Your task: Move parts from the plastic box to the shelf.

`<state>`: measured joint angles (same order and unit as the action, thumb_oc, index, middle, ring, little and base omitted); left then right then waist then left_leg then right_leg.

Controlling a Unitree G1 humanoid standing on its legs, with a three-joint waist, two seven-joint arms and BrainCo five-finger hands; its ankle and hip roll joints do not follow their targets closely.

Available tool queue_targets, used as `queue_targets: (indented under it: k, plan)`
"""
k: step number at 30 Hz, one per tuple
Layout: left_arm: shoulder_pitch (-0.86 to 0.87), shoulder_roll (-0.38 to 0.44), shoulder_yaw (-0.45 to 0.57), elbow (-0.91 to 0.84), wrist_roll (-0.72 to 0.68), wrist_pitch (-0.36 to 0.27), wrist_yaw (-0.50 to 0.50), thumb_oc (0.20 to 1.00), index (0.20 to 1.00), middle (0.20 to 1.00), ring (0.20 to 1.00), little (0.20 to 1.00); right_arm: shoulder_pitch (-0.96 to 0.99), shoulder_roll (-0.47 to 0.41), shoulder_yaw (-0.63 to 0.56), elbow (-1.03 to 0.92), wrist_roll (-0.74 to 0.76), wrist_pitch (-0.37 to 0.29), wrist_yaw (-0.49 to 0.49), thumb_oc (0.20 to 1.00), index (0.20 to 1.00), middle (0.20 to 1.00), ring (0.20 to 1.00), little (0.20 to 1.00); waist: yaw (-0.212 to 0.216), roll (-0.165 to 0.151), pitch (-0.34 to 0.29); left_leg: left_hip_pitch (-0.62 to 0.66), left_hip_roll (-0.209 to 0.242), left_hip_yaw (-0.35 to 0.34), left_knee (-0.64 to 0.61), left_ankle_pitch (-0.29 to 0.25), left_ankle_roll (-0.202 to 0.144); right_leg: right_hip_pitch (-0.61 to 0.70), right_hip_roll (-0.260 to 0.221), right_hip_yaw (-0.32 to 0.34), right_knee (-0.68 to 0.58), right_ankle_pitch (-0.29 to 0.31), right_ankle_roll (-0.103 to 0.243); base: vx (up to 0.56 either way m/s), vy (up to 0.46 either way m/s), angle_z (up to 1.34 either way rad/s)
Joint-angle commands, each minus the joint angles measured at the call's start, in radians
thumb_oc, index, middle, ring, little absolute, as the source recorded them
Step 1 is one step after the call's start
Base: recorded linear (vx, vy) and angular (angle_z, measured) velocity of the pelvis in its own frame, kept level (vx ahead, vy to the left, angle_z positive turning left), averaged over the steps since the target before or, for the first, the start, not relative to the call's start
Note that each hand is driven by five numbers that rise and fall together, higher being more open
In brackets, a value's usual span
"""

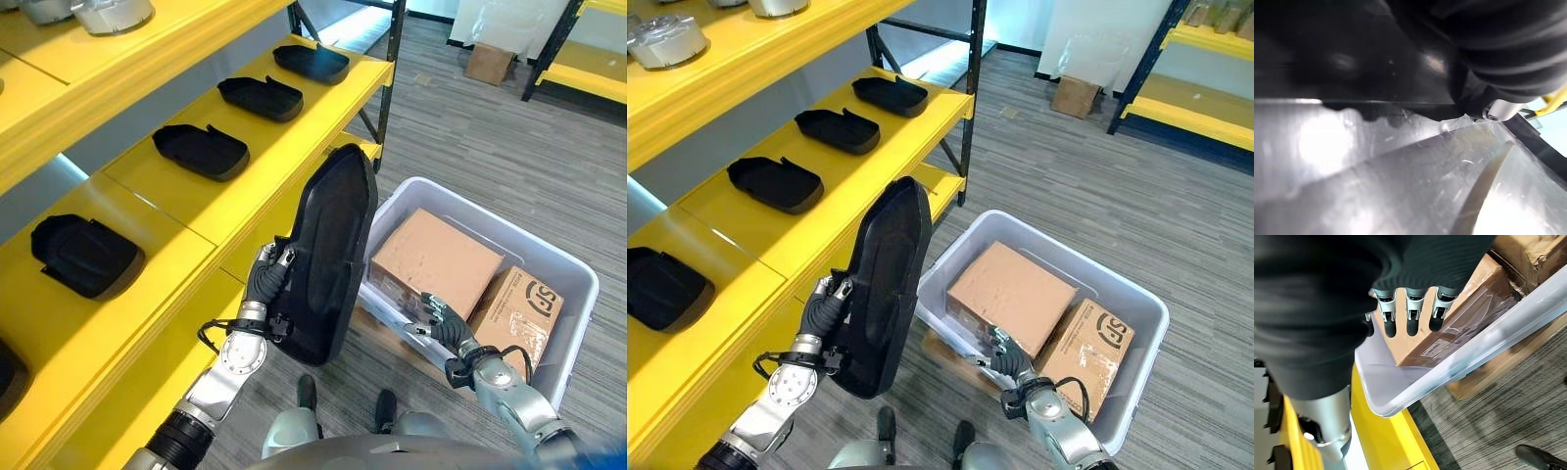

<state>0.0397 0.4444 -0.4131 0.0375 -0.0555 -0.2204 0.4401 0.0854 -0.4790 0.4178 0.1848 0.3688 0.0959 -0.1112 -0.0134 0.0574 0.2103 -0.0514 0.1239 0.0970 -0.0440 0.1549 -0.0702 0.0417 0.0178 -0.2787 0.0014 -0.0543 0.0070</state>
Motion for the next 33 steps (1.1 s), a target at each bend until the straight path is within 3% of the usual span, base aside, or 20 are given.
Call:
queue_targets:
  k: [1,3,4,6,10,12,14,18,19,20,21,23,27,33]
  plan:
    - [-0.061,0.016,0.035,-0.048,0.001,-0.075,0.019,0.200,0.200,0.200,0.200,0.200,-0.011,0.012,0.006,-0.058,-0.003,-0.080,0.030,1.000,1.000,1.000,1.000,1.000,-0.030,-0.071,0.013,-0.023,-0.076,0.126,-0.027,-0.044,0.003,0.061,-0.036,0.048,-0.061,0.040,0.044,-0.07,0.007,0.27]
    - [-0.061,0.008,0.032,-0.039,0.002,-0.081,0.025,0.200,0.200,0.200,0.200,0.200,0.001,0.009,0.006,-0.062,0.009,-0.087,0.037,1.000,1.000,1.000,1.000,1.000,-0.053,-0.064,0.015,-0.006,-0.060,0.233,-0.016,-0.050,-0.014,0.087,-0.057,-0.003,-0.082,0.040,0.056,-0.07,0.033,0.41]
    - [-0.062,0.008,0.030,-0.037,0.030,-0.092,0.039,0.200,0.200,0.200,0.200,0.200,0.012,0.009,0.005,-0.069,0.027,-0.089,0.055,1.000,1.000,1.000,1.000,1.000,-0.070,-0.059,0.017,-0.006,-0.038,0.317,0.004,-0.044,-0.019,0.093,-0.070,-0.043,-0.085,0.045,0.056,-0.12,0.036,0.72]
    - [-0.058,0.010,0.030,-0.038,0.070,-0.105,0.063,0.200,0.200,0.200,0.200,0.200,0.013,0.009,0.011,-0.073,0.029,-0.092,0.067,1.000,1.000,1.000,1.000,1.000,-0.081,-0.060,0.018,-0.002,-0.012,0.362,0.068,-0.073,-0.017,0.099,-0.082,-0.073,-0.077,0.037,0.047,-0.12,0.029,0.93]
    - [-0.007,0.018,0.055,-0.054,0.060,-0.096,0.100,0.200,0.200,0.200,0.200,0.200,0.000,0.009,0.021,-0.074,0.023,-0.128,0.103,1.000,1.000,1.000,1.000,1.000,-0.057,-0.069,0.016,0.016,0.003,0.299,0.221,-0.154,-0.006,0.092,-0.098,-0.073,-0.060,0.027,0.028,-0.06,0.024,0.41]
    - [0.013,0.024,0.071,-0.066,0.053,-0.096,0.092,0.200,0.200,0.200,0.200,0.200,0.005,0.006,0.015,-0.087,0.026,-0.143,0.103,1.000,1.000,1.000,1.000,1.000,-0.053,-0.072,0.007,0.034,0.023,0.295,0.275,-0.157,-0.014,0.095,-0.102,-0.082,-0.065,0.026,0.022,-0.01,0.027,-0.07]
    - [0.035,0.031,0.090,-0.075,0.045,-0.091,0.079,0.200,0.200,0.200,0.200,0.200,0.017,0.005,0.003,-0.112,0.028,-0.167,0.101,1.000,1.000,1.000,1.000,1.000,-0.054,-0.075,-0.009,0.061,0.056,0.301,0.318,-0.148,-0.029,0.096,-0.110,-0.102,-0.070,0.026,0.018,-0.01,0.058,0.46]
    - [0.042,0.040,0.102,-0.047,0.036,-0.103,0.062,0.200,0.200,0.200,0.200,0.200,0.012,0.007,-0.017,-0.115,0.023,-0.182,0.025,1.000,1.000,1.000,1.000,1.000,-0.073,-0.066,-0.044,0.144,0.170,0.369,0.288,-0.053,-0.085,0.089,-0.125,-0.174,-0.058,0.014,0.004,-0.03,0.203,0.80]
    - [0.031,0.033,0.091,-0.026,0.030,-0.132,0.049,0.200,0.200,0.200,0.200,0.200,-0.006,0.009,-0.024,-0.092,0.003,-0.200,-0.006,1.000,1.000,1.000,1.000,1.000,-0.076,-0.053,-0.055,0.164,0.197,0.390,0.259,-0.007,-0.106,0.085,-0.138,-0.207,-0.040,0.006,0.006,-0.04,0.302,1.11]
    - [0.029,0.032,0.089,-0.025,0.030,-0.134,0.049,0.200,0.200,0.200,0.200,0.200,-0.008,0.009,-0.024,-0.090,-0.001,-0.200,-0.008,1.000,1.000,1.000,1.000,1.000,-0.077,-0.051,-0.056,0.163,0.198,0.392,0.256,-0.004,-0.107,0.085,-0.139,-0.210,-0.038,0.005,0.007,-0.04,0.503,1.23]
    - [0.015,0.028,0.085,-0.025,0.029,-0.126,0.051,0.200,0.200,0.200,0.200,0.200,-0.026,0.009,-0.038,-0.064,-0.010,-0.185,-0.045,1.000,1.000,1.000,1.000,1.000,-0.081,-0.038,-0.057,0.171,0.195,0.444,0.214,-0.009,-0.101,0.096,-0.154,-0.241,-0.026,0.002,0.018,-0.01,0.290,0.86]
    - [0.011,0.025,0.084,-0.023,0.038,-0.115,0.062,0.200,0.200,0.200,0.200,0.200,-0.035,0.010,-0.038,-0.054,0.000,-0.184,-0.047,1.000,1.000,1.000,1.000,1.000,-0.079,-0.035,-0.059,0.180,0.185,0.455,0.187,-0.015,-0.094,0.101,-0.160,-0.249,-0.019,0.004,0.026,0.00,0.295,0.80]
    - [0.018,0.032,0.099,-0.024,0.063,-0.090,0.080,0.200,0.200,0.200,0.200,0.200,-0.038,0.013,-0.043,-0.057,0.023,-0.181,-0.014,1.000,1.000,1.000,1.000,1.000,-0.064,-0.034,-0.060,0.180,0.157,0.443,0.142,-0.026,-0.075,0.110,-0.170,-0.244,-0.008,0.013,0.040,0.00,0.328,0.28]
    - [0.026,0.049,0.111,-0.011,0.076,-0.088,0.095,0.200,0.200,0.200,0.200,0.200,-0.031,0.022,-0.028,-0.091,0.047,-0.198,0.020,1.000,1.000,1.000,1.000,1.000,-0.043,-0.047,-0.048,0.209,0.120,0.436,0.065,-0.086,-0.039,0.116,-0.226,-0.260,0.011,0.055,0.095,-0.03,0.374,0.22]
